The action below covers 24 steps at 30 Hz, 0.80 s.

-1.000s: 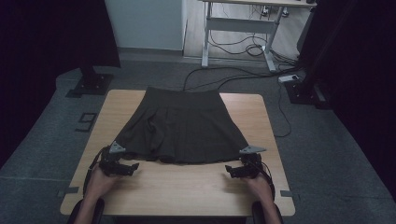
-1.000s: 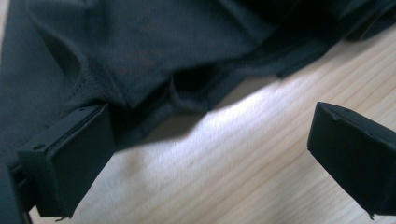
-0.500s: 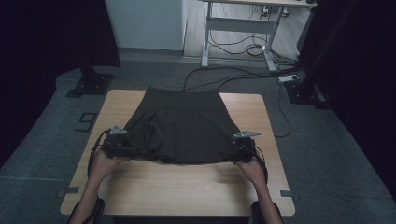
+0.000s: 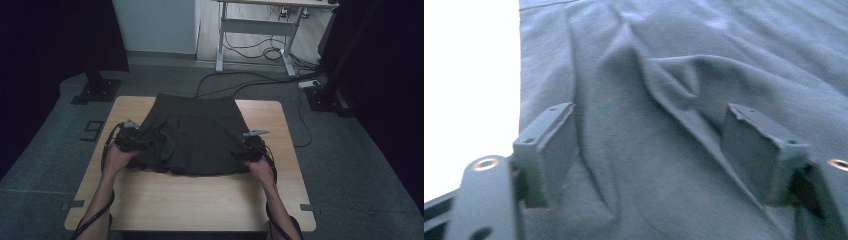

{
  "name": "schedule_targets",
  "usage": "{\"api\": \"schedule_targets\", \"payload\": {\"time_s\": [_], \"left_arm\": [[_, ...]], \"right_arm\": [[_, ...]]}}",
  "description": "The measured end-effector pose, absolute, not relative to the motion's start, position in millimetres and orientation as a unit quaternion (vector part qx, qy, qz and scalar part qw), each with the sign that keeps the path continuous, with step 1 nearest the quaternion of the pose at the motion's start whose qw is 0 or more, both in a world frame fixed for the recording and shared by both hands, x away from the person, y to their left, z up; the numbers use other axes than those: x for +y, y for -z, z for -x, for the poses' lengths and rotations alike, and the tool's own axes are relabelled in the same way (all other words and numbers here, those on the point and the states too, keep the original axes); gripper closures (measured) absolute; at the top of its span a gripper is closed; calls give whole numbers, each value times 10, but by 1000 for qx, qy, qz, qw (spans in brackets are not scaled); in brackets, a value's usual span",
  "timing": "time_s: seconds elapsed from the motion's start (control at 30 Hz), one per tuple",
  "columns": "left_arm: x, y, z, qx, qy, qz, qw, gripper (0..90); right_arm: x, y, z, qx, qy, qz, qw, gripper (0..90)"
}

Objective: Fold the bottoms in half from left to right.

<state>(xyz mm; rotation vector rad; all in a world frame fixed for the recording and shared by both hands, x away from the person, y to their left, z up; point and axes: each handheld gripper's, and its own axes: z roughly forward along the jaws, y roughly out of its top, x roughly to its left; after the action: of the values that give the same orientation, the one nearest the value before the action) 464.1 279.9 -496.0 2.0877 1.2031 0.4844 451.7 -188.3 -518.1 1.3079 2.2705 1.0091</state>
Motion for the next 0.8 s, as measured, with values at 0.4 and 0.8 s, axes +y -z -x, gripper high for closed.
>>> {"api": "schedule_targets", "payload": {"time_s": [0.4, 0.8], "left_arm": [[2875, 5334, -4762, 491, -184, -801, 290, 442], [2877, 5371, -4604, 499, -180, -790, 308, 450]], "right_arm": [[-1917, 5432, -4645, 797, -327, -477, 176, 149], [-1943, 5457, -4544, 785, -330, -492, 180, 175]]}}
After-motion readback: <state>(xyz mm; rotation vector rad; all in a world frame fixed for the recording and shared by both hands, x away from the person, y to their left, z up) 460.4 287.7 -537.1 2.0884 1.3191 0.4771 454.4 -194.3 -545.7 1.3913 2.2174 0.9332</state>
